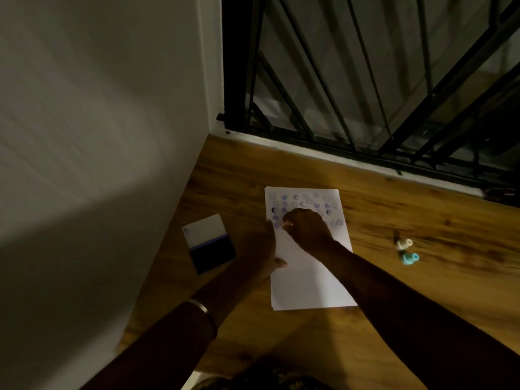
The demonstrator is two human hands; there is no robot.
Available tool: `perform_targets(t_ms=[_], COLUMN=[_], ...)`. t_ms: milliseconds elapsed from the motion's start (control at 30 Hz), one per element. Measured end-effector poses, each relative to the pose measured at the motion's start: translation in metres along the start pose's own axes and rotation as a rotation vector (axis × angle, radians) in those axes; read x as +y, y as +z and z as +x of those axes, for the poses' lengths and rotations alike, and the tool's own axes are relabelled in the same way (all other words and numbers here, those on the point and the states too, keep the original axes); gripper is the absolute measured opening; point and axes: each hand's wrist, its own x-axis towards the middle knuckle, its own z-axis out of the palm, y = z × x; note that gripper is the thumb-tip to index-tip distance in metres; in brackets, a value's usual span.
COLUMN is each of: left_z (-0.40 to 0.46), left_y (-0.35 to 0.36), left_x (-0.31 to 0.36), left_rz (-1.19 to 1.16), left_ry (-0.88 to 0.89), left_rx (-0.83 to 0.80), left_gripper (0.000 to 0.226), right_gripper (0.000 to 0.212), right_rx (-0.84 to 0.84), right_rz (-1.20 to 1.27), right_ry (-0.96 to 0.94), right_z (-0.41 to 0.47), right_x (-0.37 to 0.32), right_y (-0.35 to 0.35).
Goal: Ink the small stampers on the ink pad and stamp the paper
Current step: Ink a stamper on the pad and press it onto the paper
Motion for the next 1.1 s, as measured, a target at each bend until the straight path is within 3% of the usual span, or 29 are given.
perform_targets(t_ms=[233,333,433,500,667,767,867,1000,1100], left_z=[-0.014,-0.021,-0.027,-0.028,-0.031,-0.03,-0.032,-0.03,-0.027], left_y=[-0.018,-0.026,-0.033,-0.036,-0.042,-0.049,-0.052,-0.052,-0.052], left_x=[0.005,0.013,0.021,0.023,0.025,0.027,0.034,0.044,0.052], left_rz=[-0.106,0.026,0.158,0.115,-0.195,-0.431,-0.72,-1.04,-1.234], left_ry=[0.01,0.079,0.147,0.16,0.069,-0.114,-0.291,-0.328,-0.386], left_rx=[-0.008,0.017,0.012,-0.001,0.027,0.062,-0.013,0.012,0.016], left_gripper=[0.078,0.091,0.088,0.083,0.057,0.039,0.028,0.007,0.011], right_gripper=[0.025,0.026,0.027,0.026,0.023,0.023,0.022,0.021,0.02], right_rx=[-0.071,-0.061,0.019,0.058,0.113,0.143,0.158,0.17,0.22], right_rz=[-0.074,0.007,0.069,0.061,0.074,0.098,0.09,0.077,0.114], right_ry=[-0.008,0.021,0.056,0.065,0.055,0.063,0.033,-0.001,-0.019], right_z=[0.001,-0.005,-0.013,-0.018,-0.033,-0.042,-0.05,-0.056,-0.058], right_x=[-0.006,-0.005,-0.002,0.001,0.011,0.012,0.011,0.006,0.001], right_y=[-0.006,-0.013,-0.018,-0.021,-0.023,-0.019,-0.014,-0.011,-0.012])
